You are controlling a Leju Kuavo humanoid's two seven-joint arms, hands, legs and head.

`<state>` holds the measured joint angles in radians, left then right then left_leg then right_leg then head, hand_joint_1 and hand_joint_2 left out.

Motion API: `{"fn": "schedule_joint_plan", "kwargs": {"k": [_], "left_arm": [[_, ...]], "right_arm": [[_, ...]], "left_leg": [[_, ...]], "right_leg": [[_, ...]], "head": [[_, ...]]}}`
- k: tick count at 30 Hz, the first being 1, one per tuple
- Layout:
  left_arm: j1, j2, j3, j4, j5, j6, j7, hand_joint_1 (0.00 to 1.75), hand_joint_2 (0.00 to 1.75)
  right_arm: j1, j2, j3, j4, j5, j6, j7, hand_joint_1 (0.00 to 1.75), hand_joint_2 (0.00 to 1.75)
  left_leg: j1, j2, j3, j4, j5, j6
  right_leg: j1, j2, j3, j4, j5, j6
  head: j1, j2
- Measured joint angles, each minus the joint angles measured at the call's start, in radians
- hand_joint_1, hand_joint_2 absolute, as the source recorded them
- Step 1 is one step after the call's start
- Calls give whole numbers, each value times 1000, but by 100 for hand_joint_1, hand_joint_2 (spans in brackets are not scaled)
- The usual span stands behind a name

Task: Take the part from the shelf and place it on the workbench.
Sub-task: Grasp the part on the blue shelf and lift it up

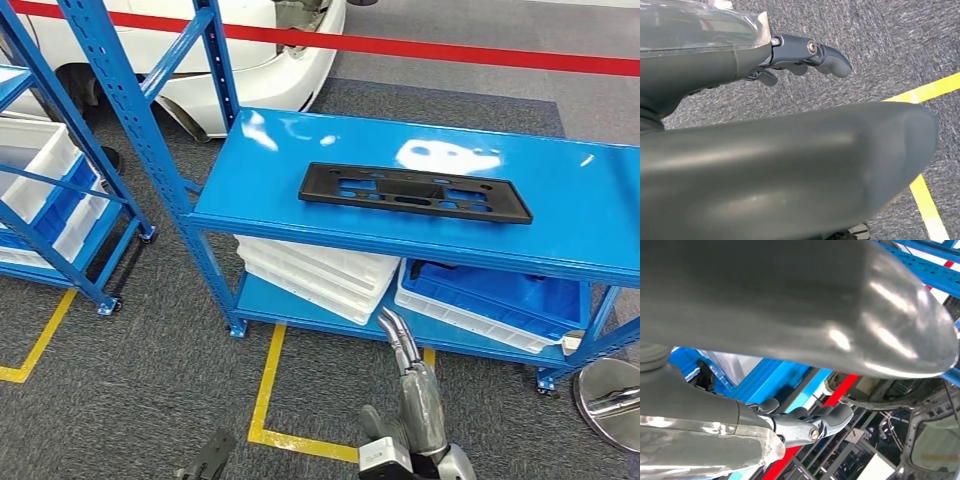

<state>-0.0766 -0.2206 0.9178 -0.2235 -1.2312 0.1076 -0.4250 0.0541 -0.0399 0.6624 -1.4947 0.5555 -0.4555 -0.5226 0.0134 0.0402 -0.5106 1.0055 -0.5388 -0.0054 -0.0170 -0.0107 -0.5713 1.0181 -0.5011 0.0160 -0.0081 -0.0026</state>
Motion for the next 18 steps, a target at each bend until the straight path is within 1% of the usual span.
{"fn": "schedule_joint_plan", "kwargs": {"k": [2,4,5,6,7,8,9,10,11,12,13,14,15,16,17,18], "left_arm": [[0,0,0,0,0,0,0,0,0],[-1,0,0,0,-1,0,0,0,0],[-1,-1,0,0,-1,-1,0,0,0],[-2,-1,0,0,-2,-2,0,0,0],[-2,-1,0,0,-3,-3,0,0,0],[-2,-1,0,0,-3,-4,0,0,0],[-1,-1,0,1,-3,-6,0,0,0],[0,-1,0,1,-3,-8,0,0,0],[1,-1,0,1,-3,-9,0,0,0],[1,-1,0,2,-3,-10,0,0,0],[2,-1,0,2,-3,-10,0,0,0],[1,-1,0,2,-3,-10,0,0,0],[1,0,0,2,-3,-10,0,0,0],[0,0,0,3,-3,-10,0,0,0],[-1,0,0,3,-3,-10,0,0,0],[-2,0,0,3,-3,-10,0,0,0]], "right_arm": [[-1,4,-2,0,0,0,0,0,0],[-1,7,-5,-3,-1,0,-2,0,0],[-2,8,-6,-5,-1,0,-5,0,0],[-2,8,-7,-7,-3,2,-7,0,0],[-2,8,-9,-8,-6,3,-10,0,0],[-1,8,-10,-8,-9,6,-13,0,0],[0,8,-12,-8,-12,9,-15,0,0],[0,8,-14,-8,-14,12,-16,0,0],[0,8,-15,-8,-16,15,-17,0,0],[0,9,-16,-8,-16,17,-18,0,0],[0,9,-17,-8,-17,18,-19,0,0],[-1,9,-18,-8,-18,19,-19,0,0],[-1,10,-19,-7,-19,20,-19,0,0],[-2,10,-21,-7,-19,21,-19,0,0],[-2,11,-22,-7,-19,21,-19,0,0],[-2,11,-22,-7,-19,22,-19,0,0]], "left_leg": [[-3,0,-1,0,0,4],[4,1,4,-12,8,13],[8,1,8,-20,12,18],[14,2,12,-26,15,21],[16,2,14,-28,16,22],[18,3,15,-28,15,22],[20,2,16,-28,13,20],[22,2,19,-28,9,17],[26,2,24,-27,5,12],[31,2,32,-27,-2,5],[36,1,42,-27,-9,-3],[38,1,50,-26,-17,-11],[38,1,54,-26,-23,-20],[37,2,56,-27,-27,-28],[36,3,57,-30,-29,-34],[36,5,60,-34,-31,-39]], "right_leg": [[-2,0,1,-2,3,5],[-1,1,2,-3,0,12],[0,2,-4,12,-10,16],[-1,3,-21,48,-30,21],[-3,4,-48,105,-56,26],[-5,4,-85,173,-82,31],[-8,5,-120,233,-97,36],[-11,4,-142,264,-94,40],[-14,4,-145,257,-71,45],[-17,3,-129,210,-31,50],[-19,0,-100,144,11,54],[-18,-3,-73,86,38,57],[-16,-5,-54,42,47,51],[-14,-6,-46,24,41,41],[-10,-4,-47,22,30,27],[-9,-2,-47,20,21,13]], "head": [[0,0],[0,0],[1,0],[2,0],[3,0],[3,0],[3,0],[3,0],[3,0],[3,0],[3,0],[5,0],[7,0],[8,0],[8,0],[6,0]]}}
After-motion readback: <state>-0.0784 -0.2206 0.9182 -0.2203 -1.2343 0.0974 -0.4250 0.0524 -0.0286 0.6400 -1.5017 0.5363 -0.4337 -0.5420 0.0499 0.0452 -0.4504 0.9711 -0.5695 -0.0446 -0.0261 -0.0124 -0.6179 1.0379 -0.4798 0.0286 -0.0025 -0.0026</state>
